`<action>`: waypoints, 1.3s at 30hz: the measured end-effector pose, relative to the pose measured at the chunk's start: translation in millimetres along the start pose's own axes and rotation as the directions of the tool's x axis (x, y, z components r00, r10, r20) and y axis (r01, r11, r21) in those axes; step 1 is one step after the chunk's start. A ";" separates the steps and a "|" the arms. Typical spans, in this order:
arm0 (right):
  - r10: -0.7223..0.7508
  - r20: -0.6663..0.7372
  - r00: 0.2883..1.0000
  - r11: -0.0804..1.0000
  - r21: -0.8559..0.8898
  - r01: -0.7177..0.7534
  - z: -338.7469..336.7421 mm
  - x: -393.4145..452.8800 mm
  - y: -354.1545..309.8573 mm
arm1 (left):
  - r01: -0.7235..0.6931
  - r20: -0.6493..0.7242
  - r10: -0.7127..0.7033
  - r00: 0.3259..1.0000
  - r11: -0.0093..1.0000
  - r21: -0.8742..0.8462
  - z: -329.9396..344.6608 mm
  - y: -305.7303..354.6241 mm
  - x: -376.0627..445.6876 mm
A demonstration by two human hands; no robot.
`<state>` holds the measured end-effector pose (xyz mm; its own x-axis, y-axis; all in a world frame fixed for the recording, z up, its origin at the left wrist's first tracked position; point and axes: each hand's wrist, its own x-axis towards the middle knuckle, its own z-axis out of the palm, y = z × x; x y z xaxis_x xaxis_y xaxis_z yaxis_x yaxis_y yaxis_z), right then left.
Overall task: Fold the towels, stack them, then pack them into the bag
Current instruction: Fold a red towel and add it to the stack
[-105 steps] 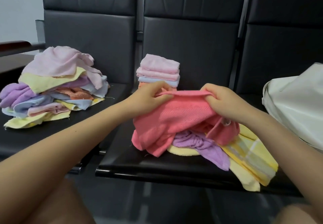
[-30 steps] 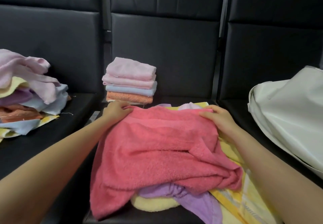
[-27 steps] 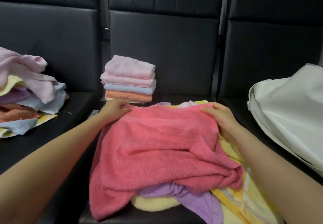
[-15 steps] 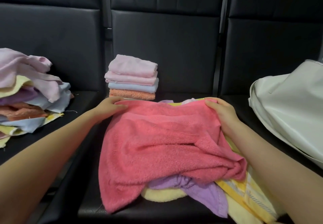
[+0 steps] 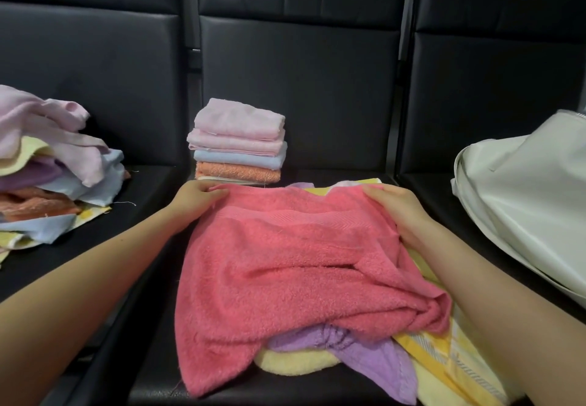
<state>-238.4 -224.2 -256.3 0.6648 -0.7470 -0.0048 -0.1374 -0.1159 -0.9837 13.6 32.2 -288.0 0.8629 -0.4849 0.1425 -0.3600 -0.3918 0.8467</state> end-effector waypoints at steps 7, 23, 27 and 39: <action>-0.108 0.019 0.994 0.951 -0.288 0.108 2.9 2.7 4.0 | -0.202 0.072 0.189 0.979 0.937 0.284 -1.7 -6.6 0.2; -0.521 -0.284 0.805 0.836 0.020 0.549 -38.9 -95.5 -217.9 | -0.440 -0.501 0.253 0.828 0.846 -0.300 -126.8 220.0 -81.7; -0.478 -0.255 0.841 0.821 0.212 0.531 -47.6 -128.9 -252.7 | -0.468 -0.515 0.255 0.818 0.817 -0.339 -146.1 250.4 -108.7; -0.202 -0.031 0.979 0.919 0.341 0.200 -70.3 -133.3 -302.5 | -0.139 -0.167 0.048 0.985 0.794 -0.592 -204.6 278.0 -113.2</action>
<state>-337.1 -135.6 54.5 0.6558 -0.7281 0.1994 0.2571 -0.0328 -0.9658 -111.6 138.2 36.1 0.8917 -0.3656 0.2669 -0.1962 0.2192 0.9558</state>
